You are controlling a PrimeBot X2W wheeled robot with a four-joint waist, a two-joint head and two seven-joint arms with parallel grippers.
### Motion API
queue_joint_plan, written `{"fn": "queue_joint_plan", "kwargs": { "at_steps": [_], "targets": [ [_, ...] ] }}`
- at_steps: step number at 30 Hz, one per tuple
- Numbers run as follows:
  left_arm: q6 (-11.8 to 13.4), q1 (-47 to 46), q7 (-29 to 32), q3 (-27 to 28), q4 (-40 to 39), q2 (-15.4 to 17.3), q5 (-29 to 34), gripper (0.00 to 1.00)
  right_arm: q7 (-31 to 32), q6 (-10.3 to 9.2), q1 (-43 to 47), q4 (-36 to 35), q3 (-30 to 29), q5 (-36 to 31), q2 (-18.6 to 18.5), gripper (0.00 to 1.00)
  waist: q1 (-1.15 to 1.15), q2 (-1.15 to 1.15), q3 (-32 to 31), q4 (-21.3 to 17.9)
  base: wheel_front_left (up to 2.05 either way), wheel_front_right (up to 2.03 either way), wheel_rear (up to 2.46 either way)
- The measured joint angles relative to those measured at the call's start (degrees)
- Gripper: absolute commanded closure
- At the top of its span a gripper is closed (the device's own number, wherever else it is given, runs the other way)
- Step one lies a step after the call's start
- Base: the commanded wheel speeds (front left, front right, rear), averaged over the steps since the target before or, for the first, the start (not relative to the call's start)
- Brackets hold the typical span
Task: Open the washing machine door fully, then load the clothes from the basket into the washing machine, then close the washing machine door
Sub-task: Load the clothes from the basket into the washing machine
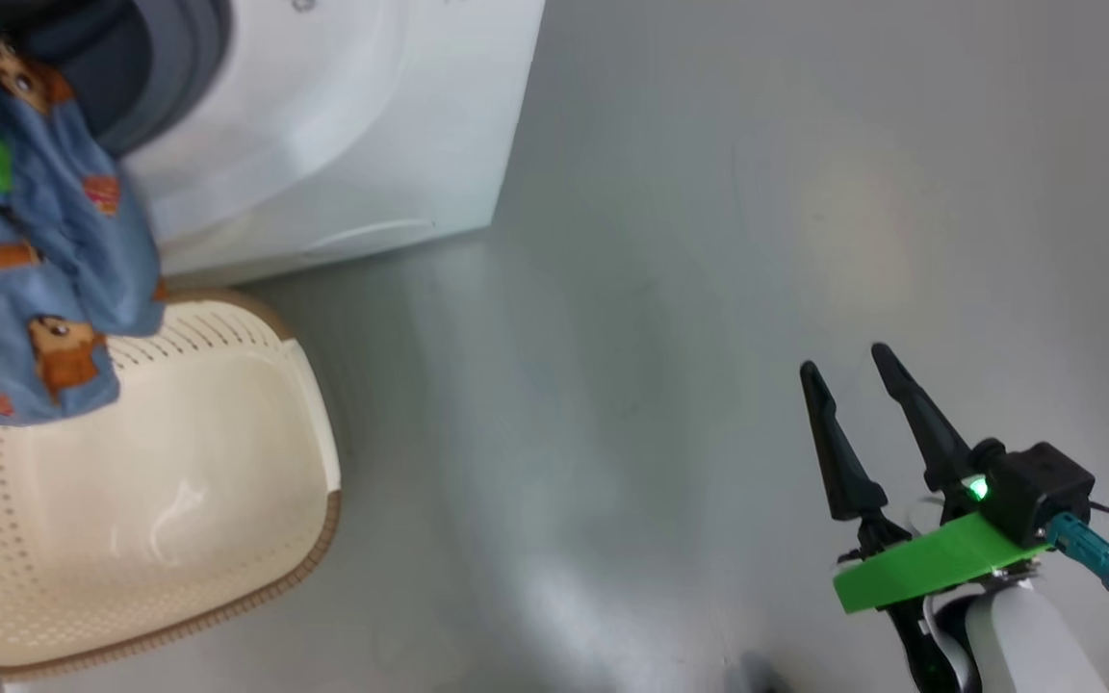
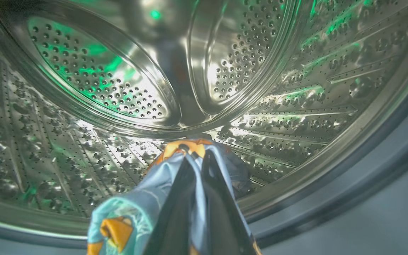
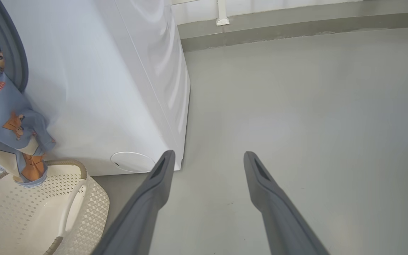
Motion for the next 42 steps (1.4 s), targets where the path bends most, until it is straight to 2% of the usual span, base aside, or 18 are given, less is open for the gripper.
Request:
{"fn": "queue_joint_plan", "kwargs": {
  "at_steps": [12, 16, 22, 25, 28, 33, 34, 35, 36, 42],
  "targets": [
    [0.1, -10.4, 0.1, -2.8, 6.1, 1.0, 1.8, 1.0, 0.0, 0.0, -2.2, -0.4, 1.2, 0.4, 1.5, 0.0, 0.0, 0.0, 8.1, -0.8, 0.0, 0.0, 0.0],
    [1.6, -14.1, -3.6, -4.3, 6.3, 2.0, 4.3, 1.0, 0.0, 0.0, -2.8, -0.3, 1.8, 0.4, 1.6, 0.0, 0.0, 0.0, 10.3, -1.1, 0.0, 0.0, 0.0],
    [3.8, -17.5, -5.8, -7.0, 3.5, 3.3, 8.2, 1.0, 0.0, 0.0, -2.9, -0.2, 3.5, 0.5, 1.9, 0.0, 0.0, 0.0, 12.2, -1.7, 0.0, 0.0, 0.0],
    [4.4, -18.8, -6.2, -7.7, -1.0, 4.7, 9.8, 1.0, 0.0, 0.0, -3.0, -0.2, 4.2, 1.3, 2.0, 0.0, 0.0, 0.0, 12.5, -2.2, 0.0, 0.0, 0.0],
    [4.7, -19.8, -6.2, -7.8, -3.7, 5.0, 9.9, 1.0, 0.0, 0.0, -3.0, 0.0, 4.3, 1.4, 2.0, 0.0, 0.0, 0.0, 12.6, -2.6, 0.0, 0.0, 0.0],
    [5.1, -19.4, -6.2, -7.6, -3.8, 4.9, 9.4, 1.0, 0.0, 0.0, -3.0, 0.2, 4.5, 1.4, 2.0, 0.0, 0.0, 0.0, 12.4, -2.7, 0.0, 0.0, 0.0],
    [5.1, -19.1, -6.2, -7.4, -3.2, 4.8, 9.1, 0.82, 0.0, 0.0, -3.0, 0.3, 4.5, 1.4, 2.0, 0.0, 0.0, 0.0, 12.3, -2.7, 0.0, 0.0, 0.0],
    [5.1, -18.8, -6.2, -7.1, -2.3, 4.5, 8.5, 0.57, 0.0, 0.0, -3.0, 0.4, 4.5, 1.4, 2.0, 0.0, 0.0, 0.0, 12.1, -2.7, 0.0, 0.0, 0.0],
    [5.1, -18.2, -6.2, -7.0, -1.3, 4.2, 7.9, 0.0, 0.0, 0.0, -3.0, 0.4, 4.5, 1.4, 1.9, 0.0, 0.0, 0.0, 11.9, -2.6, 0.0, 0.0, 0.0],
    [5.1, -16.9, -6.2, -6.5, 3.5, 2.2, 5.9, 0.0, 0.0, 0.0, -3.0, 0.7, 4.6, 1.4, 1.8, 0.0, 0.0, 0.0, 10.5, -1.8, 0.0, 0.0, 0.0]
  ]
}}
